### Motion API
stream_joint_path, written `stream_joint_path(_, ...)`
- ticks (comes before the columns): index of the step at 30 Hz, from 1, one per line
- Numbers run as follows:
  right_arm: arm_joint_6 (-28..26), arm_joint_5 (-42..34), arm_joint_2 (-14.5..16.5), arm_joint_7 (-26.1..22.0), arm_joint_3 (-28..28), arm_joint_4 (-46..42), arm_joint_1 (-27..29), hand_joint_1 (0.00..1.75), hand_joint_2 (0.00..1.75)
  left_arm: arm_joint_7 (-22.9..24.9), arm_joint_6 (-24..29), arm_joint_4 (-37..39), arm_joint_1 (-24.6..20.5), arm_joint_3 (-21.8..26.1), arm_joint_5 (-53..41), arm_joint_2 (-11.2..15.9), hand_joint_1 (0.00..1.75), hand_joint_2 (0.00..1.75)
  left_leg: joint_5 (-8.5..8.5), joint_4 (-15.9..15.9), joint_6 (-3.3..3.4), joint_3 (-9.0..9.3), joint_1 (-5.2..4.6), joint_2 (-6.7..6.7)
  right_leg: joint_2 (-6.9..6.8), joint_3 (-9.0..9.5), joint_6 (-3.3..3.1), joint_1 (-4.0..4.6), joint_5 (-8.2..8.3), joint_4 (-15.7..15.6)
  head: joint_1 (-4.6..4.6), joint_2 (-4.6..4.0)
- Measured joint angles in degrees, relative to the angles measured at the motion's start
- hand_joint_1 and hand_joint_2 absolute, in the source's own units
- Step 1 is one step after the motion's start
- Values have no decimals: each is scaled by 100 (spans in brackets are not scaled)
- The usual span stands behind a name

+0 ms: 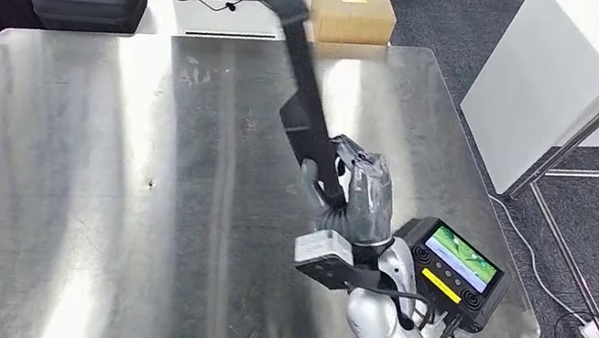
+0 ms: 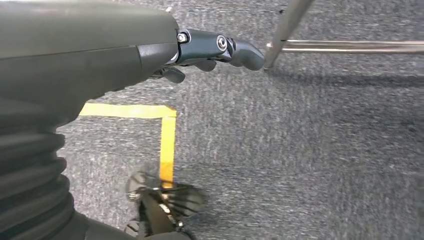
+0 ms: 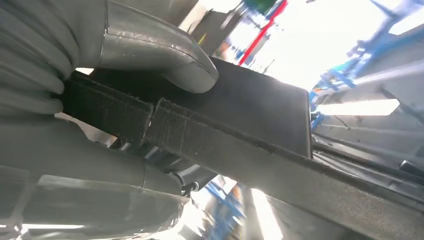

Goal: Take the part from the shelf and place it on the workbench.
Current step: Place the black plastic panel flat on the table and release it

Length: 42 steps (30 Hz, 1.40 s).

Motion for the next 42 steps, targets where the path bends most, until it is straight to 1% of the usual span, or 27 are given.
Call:
stream_joint_path(1, -23, 316, 26, 158, 52, 133, -191, 175, 175, 15, 1, -1, -20, 0, -32, -1, 0, 175, 326, -361, -11, 96, 22, 9, 4, 62, 24, -4, -44, -1, 3, 0)
stream_joint_path(2, -22, 640, 52, 338, 107, 286, -408, 175, 175, 31, -4, -1, -46, -1, -69, -6, 0, 175, 586, -658, -9, 168, 21, 21, 7, 117, 49, -3, -77, -8, 6, 0)
stream_joint_path(3, -8, 1058, 80, 579, 181, 500, -681, 175, 175, 54, -15, -1, -80, -2, -122, -12, 0, 175, 761, -863, 14, 214, 2, 35, 12, 144, 78, 3, -99, -14, 7, 0)
stream_joint_path(4, -5, 1616, 112, 861, 276, 805, -1017, 175, 175, 89, -33, -2, -117, -7, -183, -19, 0, 175, 836, -939, 53, 227, -27, 47, 17, 149, 109, 12, -114, -23, 10, 1)
stream_joint_path(5, -27, 2288, 156, 1152, 383, 1221, -1402, 175, 175, 134, -51, -6, -165, -13, -245, -25, 0, 175, 833, -936, 99, 212, -58, 52, 24, 145, 142, 22, -119, -38, 8, 1)
stream_joint_path(6, -106, 2959, 211, 1385, 476, 1695, -1793, 175, 175, 177, -64, -11, -223, -19, -295, -30, 0, 175, 866, -961, 152, 226, -74, 50, 23, 134, 181, 33, -126, -49, 7, 1)
stream_joint_path(7, -234, 3527, 268, 1515, 542, 2179, -2140, 175, 175, 212, -72, -18, -278, -25, -324, -40, 0, 175, 898, -990, 201, 248, -73, 40, 8, 115, 210, 40, -151, -28, 13, 0)
stream_joint_path(8, -391, 3941, 328, 1560, 595, 2652, -2435, 175, 175, 232, -72, -25, -333, -27, -337, -54, 0, 175, 921, -1022, 247, 263, -69, 26, -10, 54, 217, 47, -207, 75, 18, 1)
stream_joint_path(9, -546, 4206, 376, 1558, 640, 3059, -2678, 175, 175, 238, -72, -30, -377, -29, -342, -68, 0, 175, 941, -1054, 292, 278, -67, 11, -28, -71, 202, 53, -307, 300, 26, 1)
stream_joint_path(10, -674, 4400, 413, 1552, 695, 3432, -2880, 175, 175, 238, -71, -35, -403, -30, -342, -79, 0, 175, 946, -1069, 325, 286, -70, -2, -40, -269, 167, 52, -442, 652, 32, 1)
stream_joint_path(11, -768, 4543, 446, 1553, 755, 3771, -3046, 175, 175, 233, -70, -39, -419, -31, -342, -85, 0, 175, 938, -1072, 351, 287, -83, -12, -41, -520, 136, 53, -588, 1085, 33, 1)
stream_joint_path(12, -820, 4654, 468, 1563, 808, 4058, -3166, 175, 175, 228, -70, -43, -425, -31, -342, -85, 0, 175, 928, -1071, 369, 290, -98, -23, -41, -761, 126, 52, -691, 1474, 34, 1)
stream_joint_path(13, -846, 4748, 483, 1578, 855, 4309, -3251, 175, 175, 224, -68, -45, -426, -31, -342, -86, 0, 175, 918, -1071, 383, 293, -112, -36, -41, -938, 138, 55, -722, 1713, 35, 0)
stream_joint_path(14, -858, 4824, 496, 1595, 896, 4530, -3319, 175, 175, 221, -60, -47, -425, -31, -342, -89, 0, 175, 909, -1070, 392, 300, -131, -56, -41, -1007, 166, 63, -652, 1716, 36, 0)
stream_joint_path(15, -863, 4882, 509, 1607, 929, 4715, -3375, 175, 175, 220, -48, -47, -425, -31, -342, -93, 0, 175, 900, -1069, 394, 311, -152, -73, -41, -948, 197, 77, -493, 1467, 37, 0)
stream_joint_path(16, -867, 4925, 527, 1612, 958, 4878, -3436, 175, 175, 219, -33, -47, -425, -31, -342, -99, 0, 175, 891, -1069, 393, 320, -170, -85, -46, -798, 210, 99, -286, 1046, 39, 1)
stream_joint_path(17, -870, 4953, 550, 1613, 986, 5027, -3501, 175, 175, 216, -17, -47, -425, -31, -342, -109, 0, 175, 879, -1063, 385, 324, -201, -94, -48, -612, 197, 126, -85, 599, 37, 1)
stream_joint_path(18, -867, 4974, 580, 1613, 1012, 5170, -3566, 175, 175, 209, -4, -48, -426, -30, -340, -117, 0, 175, 863, -1054, 372, 325, -226, -96, -50, -464, 171, 142, 72, 261, 36, 1)
stream_joint_path(19, -856, 4987, 607, 1612, 1037, 5306, -3622, 175, 175, 199, 7, -48, -425, -30, -336, -123, 0, 175, 846, -1039, 365, 323, -247, -98, -52, -368, 147, 137, 171, 55, 31, 1)
stream_joint_path(20, -834, 4992, 628, 1614, 1059, 5441, -3663, 175, 175, 184, 16, -49, -422, -28, -330, -127, 0, 175, 829, -1024, 371, 320, -260, -100, -50, -328, 134, 125, 218, -16, 29, 1)
stream_joint_path(21, -805, 4988, 652, 1619, 1075, 5581, -3690, 175, 175, 164, 23, -49, -418, -27, -317, -125, 0, 175, 818, -1015, 381, 322, -252, -100, -49, -324, 137, 111, 239, -24, 29, 1)
stream_joint_path(23, -757, 4958, 685, 1646, 1097, 5827, -3717, 175, 175, 124, 27, -49, -412, -26, -294, -124, 0, 175, 809, -1010, 402, 324, -232, -99, -46, -320, 143, 112, 245, -29, 31, 1)
stream_joint_path(29, -739, 4835, 730, 1719, 1109, 6328, -3747, 175, 175, 55, 45, -47, -401, -26, -285, -110, 0, 175, 806, -1029, 379, 336, -215, -74, -17, -322, 138, 129, 243, -29, 27, 0)
stream_joint_path(34, -747, 4822, 747, 1731, 1107, 6521, -3747, 175, 175, 41, 93, -47, -393, -26, -285, -98, 0, 175, 806, -1031, 347, 338, -202, -72, -14, -323, 135, 141, 242, -28, 28, 1)
stream_joint_path(38, -748, 4822, 757, 1733, 1107, 6602, -3750, 0, 0, 37, 104, -47, -390, -26, -287, -96, 0, 175, 808, -1032, 332, 338, -200, -72, -15, -323, 135, 141, 242, -28, 28, 0)
stream_joint_path(42, -759, 4825, 773, 1742, 1105, 6655, -3772, 0, 0, 31, 108, -47, -388, -26, -285, -90, 0, 175, 808, -1032, 330, 337, -201, -72, -15, -323, 135, 139, 242, -28, 28, 1)
